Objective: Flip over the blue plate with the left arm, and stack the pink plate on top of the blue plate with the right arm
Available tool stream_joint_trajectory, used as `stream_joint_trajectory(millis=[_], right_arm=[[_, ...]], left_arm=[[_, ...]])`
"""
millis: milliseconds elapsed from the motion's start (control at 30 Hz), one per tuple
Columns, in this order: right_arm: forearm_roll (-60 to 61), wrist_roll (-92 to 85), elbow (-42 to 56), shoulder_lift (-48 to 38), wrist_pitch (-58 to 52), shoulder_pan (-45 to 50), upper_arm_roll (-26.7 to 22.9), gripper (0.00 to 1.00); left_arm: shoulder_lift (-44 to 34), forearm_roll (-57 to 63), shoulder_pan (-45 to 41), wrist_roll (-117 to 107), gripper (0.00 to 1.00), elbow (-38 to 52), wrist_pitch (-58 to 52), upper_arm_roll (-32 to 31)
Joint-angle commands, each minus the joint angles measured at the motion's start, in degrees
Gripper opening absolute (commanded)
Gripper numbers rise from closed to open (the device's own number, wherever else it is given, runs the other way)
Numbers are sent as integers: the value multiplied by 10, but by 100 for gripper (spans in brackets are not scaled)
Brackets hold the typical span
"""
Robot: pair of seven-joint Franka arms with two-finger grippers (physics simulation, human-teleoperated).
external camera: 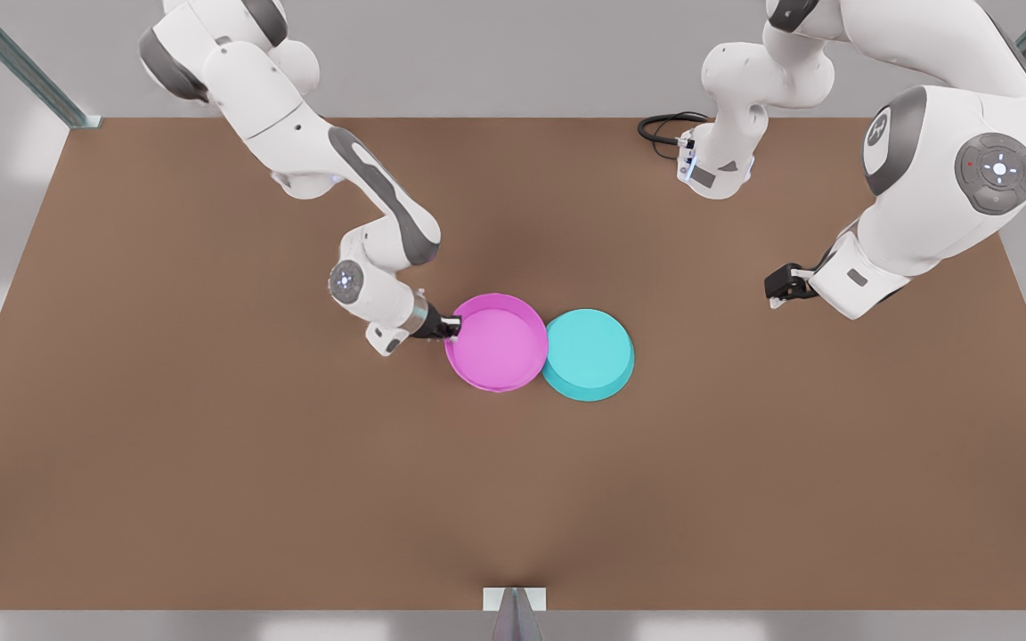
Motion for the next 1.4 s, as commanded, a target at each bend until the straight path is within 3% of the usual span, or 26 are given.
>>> stream_joint_trajectory(millis=[0,33,100,267,500,733,833,1067,1133,1333,1367], right_arm=[[4,3,1,-1,-1,3,-1,21],[14,12,8,-4,-8,17,-3,21],[32,27,23,-10,-29,83,-58,21],[41,45,38,-12,-42,105,-64,21],[50,65,70,2,-51,210,-142,21],[53,80,110,28,-59,246,-162,21],[73,90,132,44,-64,289,-199,21],[87,102,144,55,-66,298,-205,21],[102,102,150,56,-67,328,-235,21],[107,106,160,52,-87,332,-251,21],[112,106,166,54,-87,351,-271,21]], left_arm=[[0,0,0,0,100,0,0,0],[0,0,0,0,100,0,0,0],[0,0,0,0,100,0,0,0],[0,0,0,0,100,0,0,0],[0,1,0,0,100,0,1,0],[0,1,0,0,100,0,1,0],[0,1,0,0,100,0,1,0],[0,1,0,0,100,0,1,0],[0,1,0,0,100,0,1,0],[0,1,0,0,100,0,1,0],[0,1,0,0,100,0,1,0]])
